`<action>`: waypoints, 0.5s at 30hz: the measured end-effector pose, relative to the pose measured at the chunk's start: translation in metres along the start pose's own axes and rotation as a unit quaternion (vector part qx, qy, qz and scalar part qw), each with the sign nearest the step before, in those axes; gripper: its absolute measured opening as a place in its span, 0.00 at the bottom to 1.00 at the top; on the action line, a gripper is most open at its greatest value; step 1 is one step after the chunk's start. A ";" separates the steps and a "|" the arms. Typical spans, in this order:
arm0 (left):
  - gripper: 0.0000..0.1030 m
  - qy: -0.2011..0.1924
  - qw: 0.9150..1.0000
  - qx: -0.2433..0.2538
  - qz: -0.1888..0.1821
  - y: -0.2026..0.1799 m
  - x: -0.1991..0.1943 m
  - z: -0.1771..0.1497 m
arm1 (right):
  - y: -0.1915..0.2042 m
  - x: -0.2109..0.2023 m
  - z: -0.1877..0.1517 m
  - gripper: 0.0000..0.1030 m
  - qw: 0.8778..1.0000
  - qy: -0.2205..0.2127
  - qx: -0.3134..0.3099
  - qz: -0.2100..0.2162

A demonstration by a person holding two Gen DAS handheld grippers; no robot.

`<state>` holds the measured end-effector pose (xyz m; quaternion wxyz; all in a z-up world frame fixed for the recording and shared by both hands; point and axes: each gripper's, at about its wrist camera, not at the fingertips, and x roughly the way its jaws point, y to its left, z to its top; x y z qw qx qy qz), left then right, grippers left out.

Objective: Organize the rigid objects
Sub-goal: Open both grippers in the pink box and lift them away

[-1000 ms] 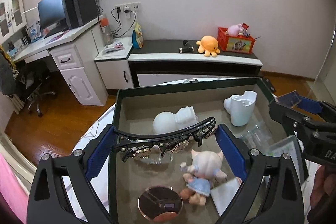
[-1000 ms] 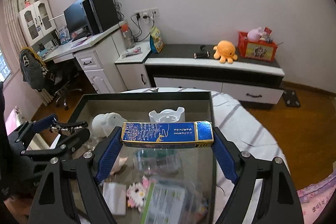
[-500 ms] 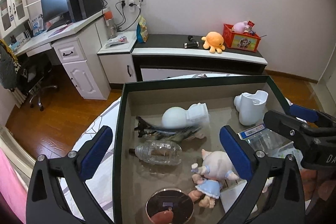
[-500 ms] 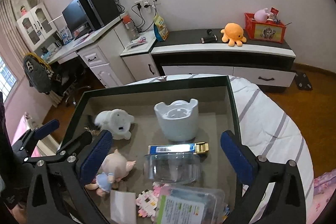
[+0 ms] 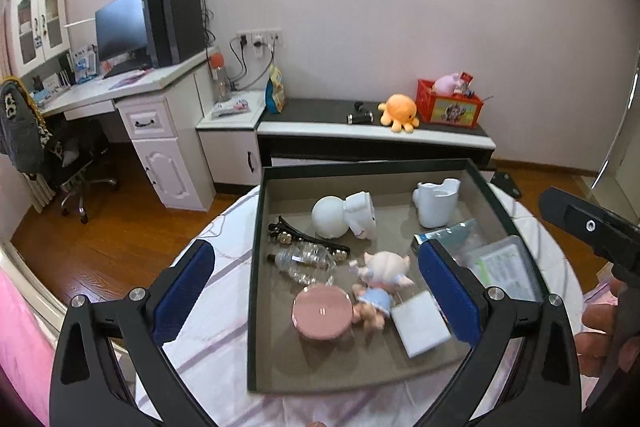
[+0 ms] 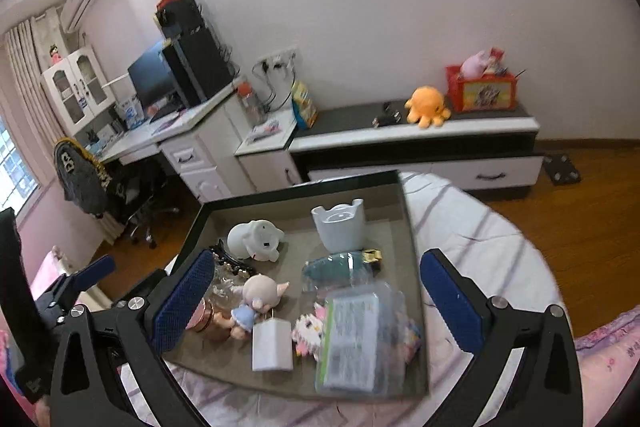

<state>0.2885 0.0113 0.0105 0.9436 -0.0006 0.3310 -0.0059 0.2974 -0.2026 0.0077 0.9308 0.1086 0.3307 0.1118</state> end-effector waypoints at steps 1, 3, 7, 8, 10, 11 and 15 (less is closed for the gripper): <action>1.00 -0.005 1.000 0.001 0.002 0.000 -0.008 -0.001 | 0.000 -0.011 -0.003 1.00 1.000 -0.009 0.002 -0.009; 1.00 -0.017 1.000 0.004 0.009 -0.002 -0.028 -0.008 | 0.000 -0.034 -0.013 1.00 0.999 -0.030 0.005 -0.024; 1.00 -0.034 0.999 -0.002 0.003 -0.003 -0.064 -0.024 | 0.008 -0.074 -0.030 1.00 0.997 -0.056 -0.012 -0.059; 1.00 -0.038 0.999 -0.003 0.003 -0.003 -0.075 -0.029 | 0.011 -0.082 -0.035 1.00 0.996 -0.058 -0.019 -0.067; 1.00 -0.045 0.999 -0.003 0.004 -0.005 -0.090 -0.038 | 0.020 -0.101 -0.046 1.00 0.994 -0.071 -0.034 -0.079; 1.00 -0.050 0.999 -0.002 0.007 -0.006 -0.098 -0.042 | 0.024 -0.109 -0.051 1.00 0.993 -0.077 -0.039 -0.085; 1.00 -0.064 0.998 -0.003 0.018 -0.008 -0.127 -0.060 | 0.040 -0.135 -0.068 1.00 0.988 -0.095 -0.053 -0.114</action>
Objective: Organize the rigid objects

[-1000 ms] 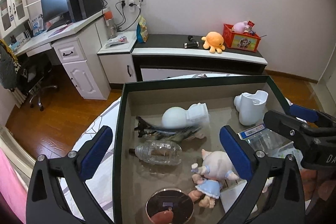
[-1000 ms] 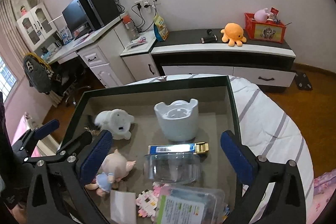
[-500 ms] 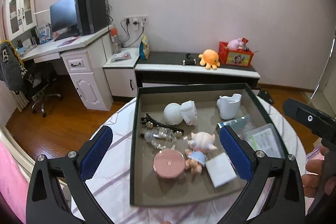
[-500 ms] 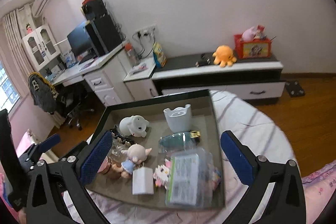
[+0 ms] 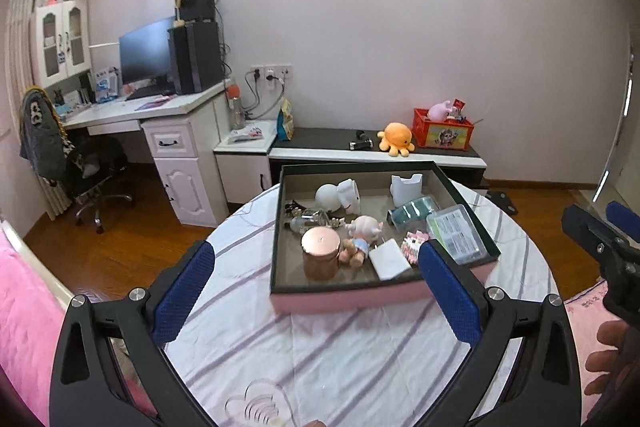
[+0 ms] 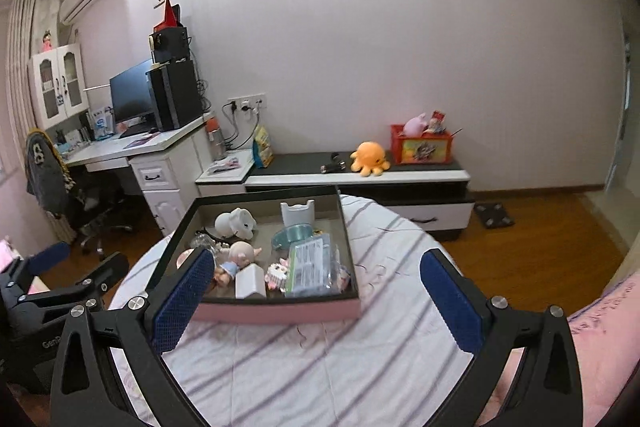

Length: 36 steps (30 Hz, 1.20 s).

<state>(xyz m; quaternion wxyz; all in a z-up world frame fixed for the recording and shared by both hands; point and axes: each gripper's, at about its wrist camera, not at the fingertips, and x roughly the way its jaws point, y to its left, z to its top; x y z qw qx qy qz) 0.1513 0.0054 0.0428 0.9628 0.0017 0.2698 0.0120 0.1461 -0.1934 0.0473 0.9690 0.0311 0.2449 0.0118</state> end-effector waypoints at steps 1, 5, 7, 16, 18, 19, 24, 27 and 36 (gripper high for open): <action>1.00 -0.002 1.000 -0.002 0.002 0.000 -0.008 -0.004 | 0.003 -0.007 -0.004 1.00 1.000 -0.002 -0.002 -0.006; 1.00 -0.003 1.000 -0.020 0.002 0.007 -0.032 -0.022 | 0.011 -0.026 -0.017 1.00 1.000 -0.004 -0.003 -0.013; 1.00 -0.003 1.000 -0.023 0.009 0.010 -0.044 -0.031 | 0.014 -0.033 -0.022 1.00 1.000 -0.002 -0.006 -0.006; 1.00 -0.002 0.999 -0.045 0.017 0.024 -0.073 -0.053 | 0.026 -0.060 -0.037 1.00 1.000 -0.007 -0.016 0.010; 1.00 -0.005 0.999 -0.039 0.021 0.022 -0.078 -0.054 | 0.028 -0.065 -0.039 1.00 1.000 -0.009 -0.016 0.012; 1.00 -0.005 0.999 -0.038 0.021 0.021 -0.078 -0.053 | 0.028 -0.067 -0.040 1.00 1.000 -0.009 -0.016 0.011; 1.00 -0.010 0.999 -0.035 0.016 0.017 -0.084 -0.052 | 0.026 -0.072 -0.041 1.00 1.000 -0.013 -0.013 0.010; 1.00 -0.009 0.999 -0.035 0.017 0.017 -0.085 -0.052 | 0.025 -0.075 -0.042 1.00 1.000 -0.015 -0.010 0.009; 1.00 -0.010 0.999 -0.037 0.015 0.016 -0.086 -0.052 | 0.025 -0.077 -0.044 1.00 1.000 -0.014 -0.010 0.010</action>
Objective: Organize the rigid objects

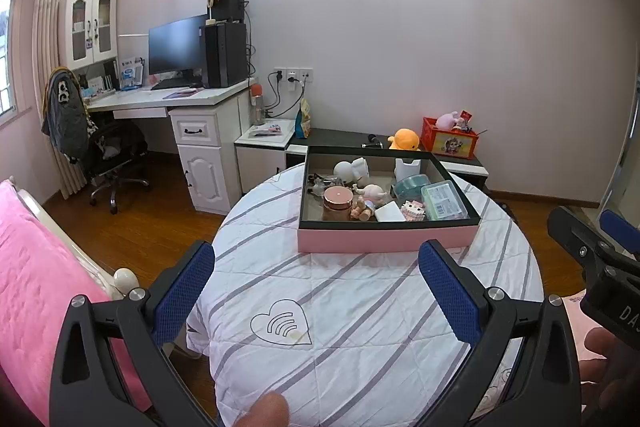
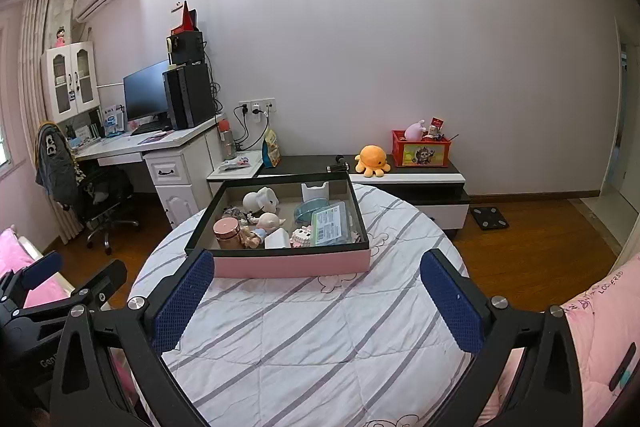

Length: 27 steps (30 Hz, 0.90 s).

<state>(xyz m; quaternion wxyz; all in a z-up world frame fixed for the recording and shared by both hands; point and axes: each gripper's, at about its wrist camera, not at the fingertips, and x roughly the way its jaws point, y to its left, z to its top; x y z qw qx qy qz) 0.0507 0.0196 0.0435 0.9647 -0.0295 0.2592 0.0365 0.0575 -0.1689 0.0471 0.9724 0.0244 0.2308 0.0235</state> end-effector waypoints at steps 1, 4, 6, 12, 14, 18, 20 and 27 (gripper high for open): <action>1.00 0.000 1.000 -0.001 0.000 0.001 -0.001 0.000 | 0.000 0.000 0.000 1.00 1.000 0.000 0.000 0.000; 1.00 0.001 1.000 -0.007 -0.005 0.004 -0.003 0.000 | 0.001 0.000 0.000 1.00 1.000 0.001 0.001 0.000; 1.00 0.002 1.000 -0.007 -0.003 0.005 -0.003 0.001 | 0.001 0.000 0.000 1.00 1.000 0.001 0.000 0.000; 1.00 -0.001 1.000 -0.002 0.002 0.006 -0.005 0.002 | 0.001 0.000 0.000 1.00 1.000 0.001 -0.001 0.001; 1.00 -0.002 1.000 -0.001 0.001 0.006 -0.005 0.002 | 0.002 0.000 0.000 1.00 1.000 0.001 -0.002 0.001; 1.00 0.000 1.000 0.000 -0.001 0.006 -0.005 0.002 | 0.003 -0.001 0.000 1.00 1.000 0.002 -0.001 0.002; 1.00 0.001 1.000 0.004 0.001 0.006 -0.005 0.002 | 0.003 0.000 0.000 1.00 1.000 0.003 -0.001 0.003; 1.00 0.002 1.000 0.011 -0.006 0.003 -0.005 0.003 | 0.004 0.000 -0.001 1.00 1.000 0.004 -0.004 0.003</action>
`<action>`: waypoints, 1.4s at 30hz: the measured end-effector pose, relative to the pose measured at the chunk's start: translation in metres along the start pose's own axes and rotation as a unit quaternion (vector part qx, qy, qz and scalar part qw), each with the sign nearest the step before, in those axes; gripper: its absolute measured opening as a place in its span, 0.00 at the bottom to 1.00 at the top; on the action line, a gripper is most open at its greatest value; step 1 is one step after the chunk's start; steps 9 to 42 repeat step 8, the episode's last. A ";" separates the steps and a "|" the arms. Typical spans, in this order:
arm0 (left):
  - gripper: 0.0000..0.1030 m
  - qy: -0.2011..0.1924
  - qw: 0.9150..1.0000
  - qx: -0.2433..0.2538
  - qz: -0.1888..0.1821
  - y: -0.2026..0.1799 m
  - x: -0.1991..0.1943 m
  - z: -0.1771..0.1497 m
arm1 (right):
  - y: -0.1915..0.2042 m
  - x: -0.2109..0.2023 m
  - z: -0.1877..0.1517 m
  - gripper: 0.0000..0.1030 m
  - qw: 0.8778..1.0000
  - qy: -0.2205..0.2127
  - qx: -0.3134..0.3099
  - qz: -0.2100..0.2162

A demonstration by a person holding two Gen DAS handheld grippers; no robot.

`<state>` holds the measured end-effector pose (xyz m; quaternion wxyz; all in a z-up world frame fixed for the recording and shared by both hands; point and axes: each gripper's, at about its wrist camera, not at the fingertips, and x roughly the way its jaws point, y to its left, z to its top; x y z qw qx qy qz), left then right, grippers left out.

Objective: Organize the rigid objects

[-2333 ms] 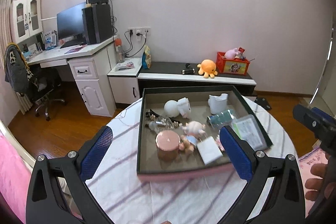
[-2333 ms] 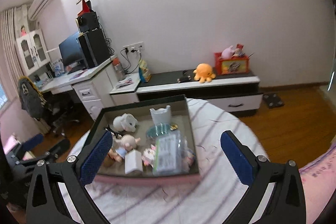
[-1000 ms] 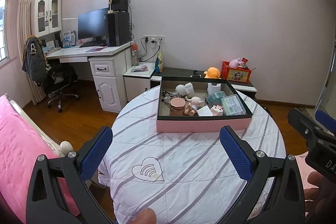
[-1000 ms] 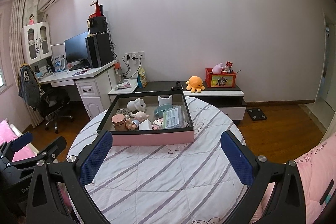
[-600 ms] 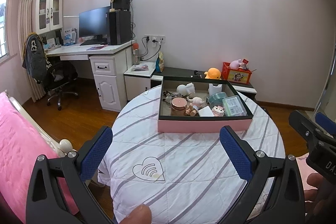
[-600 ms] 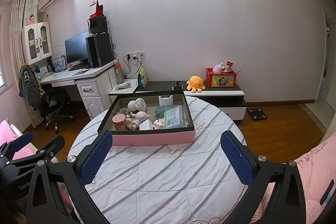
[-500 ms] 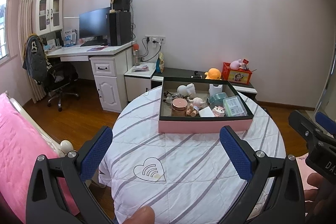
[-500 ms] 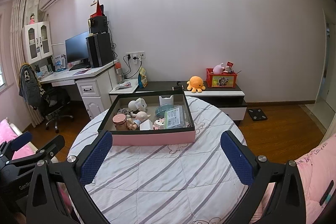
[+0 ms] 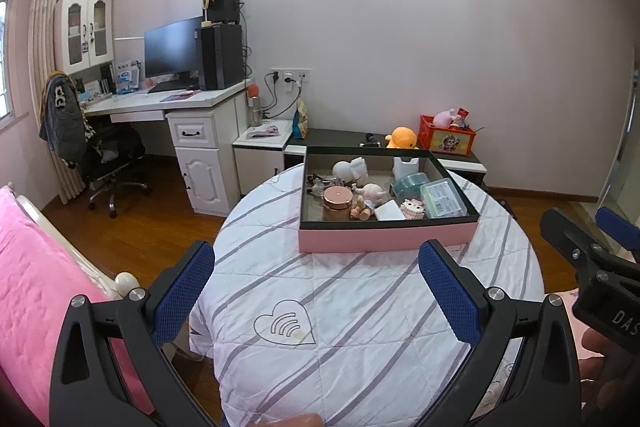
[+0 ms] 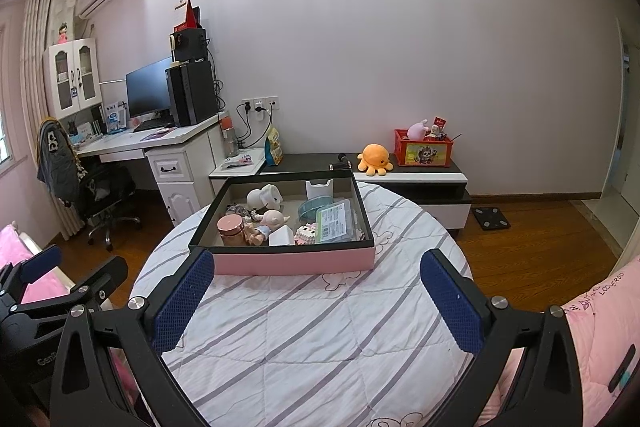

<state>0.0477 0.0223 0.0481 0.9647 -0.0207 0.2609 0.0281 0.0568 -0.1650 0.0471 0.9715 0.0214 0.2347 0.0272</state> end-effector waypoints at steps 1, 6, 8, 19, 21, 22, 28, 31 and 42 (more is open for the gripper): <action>1.00 0.000 1.000 0.000 0.000 0.000 0.000 0.000 | 0.001 0.000 0.000 1.00 1.000 0.001 0.000 0.000; 1.00 -0.007 1.000 -0.006 -0.002 0.003 -0.001 -0.001 | 0.000 0.002 0.000 1.00 1.000 0.003 0.000 0.001; 1.00 -0.005 1.000 -0.008 -0.006 0.004 -0.001 -0.001 | 0.000 0.002 0.000 1.00 1.000 0.003 0.000 0.001; 1.00 -0.005 1.000 -0.008 -0.006 0.004 -0.001 -0.001 | 0.000 0.002 0.000 1.00 1.000 0.003 0.000 0.001; 1.00 -0.005 1.000 -0.008 -0.006 0.004 -0.001 -0.001 | 0.000 0.002 0.000 1.00 1.000 0.003 0.000 0.001; 1.00 -0.005 1.000 -0.008 -0.006 0.004 -0.001 -0.001 | 0.000 0.002 0.000 1.00 1.000 0.003 0.000 0.001; 1.00 -0.005 1.000 -0.008 -0.006 0.004 -0.001 -0.001 | 0.000 0.002 0.000 1.00 1.000 0.003 0.000 0.001; 1.00 -0.005 1.000 -0.008 -0.006 0.004 -0.001 -0.001 | 0.000 0.002 0.000 1.00 1.000 0.003 0.000 0.001; 1.00 -0.005 1.000 -0.008 -0.006 0.004 -0.001 -0.001 | 0.000 0.002 0.000 1.00 1.000 0.003 0.000 0.001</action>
